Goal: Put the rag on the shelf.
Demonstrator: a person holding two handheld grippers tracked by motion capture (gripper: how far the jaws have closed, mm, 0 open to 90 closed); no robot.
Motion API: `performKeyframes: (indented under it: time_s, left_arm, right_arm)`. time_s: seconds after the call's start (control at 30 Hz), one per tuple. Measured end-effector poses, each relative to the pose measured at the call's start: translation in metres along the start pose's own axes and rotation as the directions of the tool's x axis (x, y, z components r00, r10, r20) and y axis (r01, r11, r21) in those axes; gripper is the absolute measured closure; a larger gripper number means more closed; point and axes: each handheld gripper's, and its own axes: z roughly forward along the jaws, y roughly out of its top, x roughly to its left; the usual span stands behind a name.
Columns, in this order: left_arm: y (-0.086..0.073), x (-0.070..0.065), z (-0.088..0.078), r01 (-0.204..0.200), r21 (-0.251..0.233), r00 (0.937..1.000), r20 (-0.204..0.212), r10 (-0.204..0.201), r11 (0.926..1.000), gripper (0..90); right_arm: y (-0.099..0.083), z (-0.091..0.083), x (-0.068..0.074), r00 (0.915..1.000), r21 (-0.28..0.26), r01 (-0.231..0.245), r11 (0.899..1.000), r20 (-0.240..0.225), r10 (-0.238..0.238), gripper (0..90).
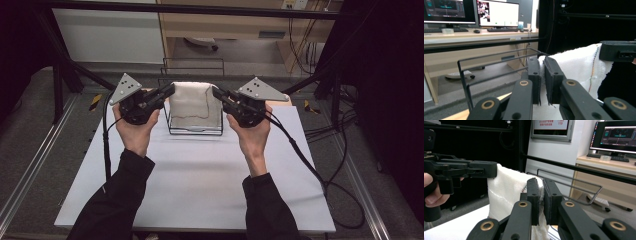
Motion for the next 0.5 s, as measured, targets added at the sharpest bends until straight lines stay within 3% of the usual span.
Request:
performKeyframes:
  time_s: [0.5]
  left_arm:
    - [0.023,0.007,0.01,-0.016,-0.031,0.9996,-0.025,0.015,0.9994,83.5]
  right_arm:
    - [0.02,0.009,-0.009,0.9996,-0.03,0.019,0.999,0.019,-0.019,84.5]
